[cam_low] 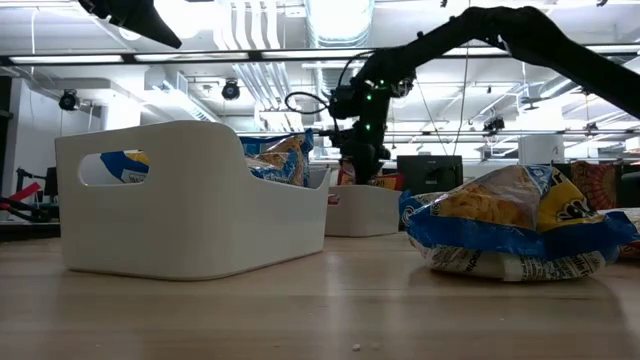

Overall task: Sort Maruchan noodles
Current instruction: Put the left red noodle pack into the gray bin, then put the blue noodle pack into the white bin

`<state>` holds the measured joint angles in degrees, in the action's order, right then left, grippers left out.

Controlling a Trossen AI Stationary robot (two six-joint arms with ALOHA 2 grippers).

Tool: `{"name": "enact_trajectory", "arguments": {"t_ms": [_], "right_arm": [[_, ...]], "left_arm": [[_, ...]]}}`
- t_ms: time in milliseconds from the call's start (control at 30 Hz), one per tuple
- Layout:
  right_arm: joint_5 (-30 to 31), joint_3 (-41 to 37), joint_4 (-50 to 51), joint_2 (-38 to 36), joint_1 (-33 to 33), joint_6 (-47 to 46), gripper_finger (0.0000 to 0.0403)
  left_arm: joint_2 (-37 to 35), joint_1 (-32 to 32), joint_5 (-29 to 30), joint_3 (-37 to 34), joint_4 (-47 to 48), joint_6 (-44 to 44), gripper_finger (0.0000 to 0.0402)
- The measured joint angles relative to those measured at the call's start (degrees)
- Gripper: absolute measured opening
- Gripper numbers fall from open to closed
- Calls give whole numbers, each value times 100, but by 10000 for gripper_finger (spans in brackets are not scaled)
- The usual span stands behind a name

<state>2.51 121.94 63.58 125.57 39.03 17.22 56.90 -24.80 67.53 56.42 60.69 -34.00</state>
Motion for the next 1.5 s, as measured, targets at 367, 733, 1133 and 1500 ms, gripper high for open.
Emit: {"name": "enact_trajectory", "arguments": {"t_ms": [367,733,1133,1500], "right_arm": [[134,-22,-304,-4,13,-27,146],[265,723,589,-216,-35,-449,130],[-1553,1113,1135,-968,-1001,-1780,123],[-1797,739,1581,-1114,-3133,-2428,86]], "left_arm": [[0,0,-25,0,2,-2,155],[0,4,-91,0,-13,-2,155],[19,2,-519,0,-131,-2,155],[431,-2,-710,0,-165,154,155]]}}
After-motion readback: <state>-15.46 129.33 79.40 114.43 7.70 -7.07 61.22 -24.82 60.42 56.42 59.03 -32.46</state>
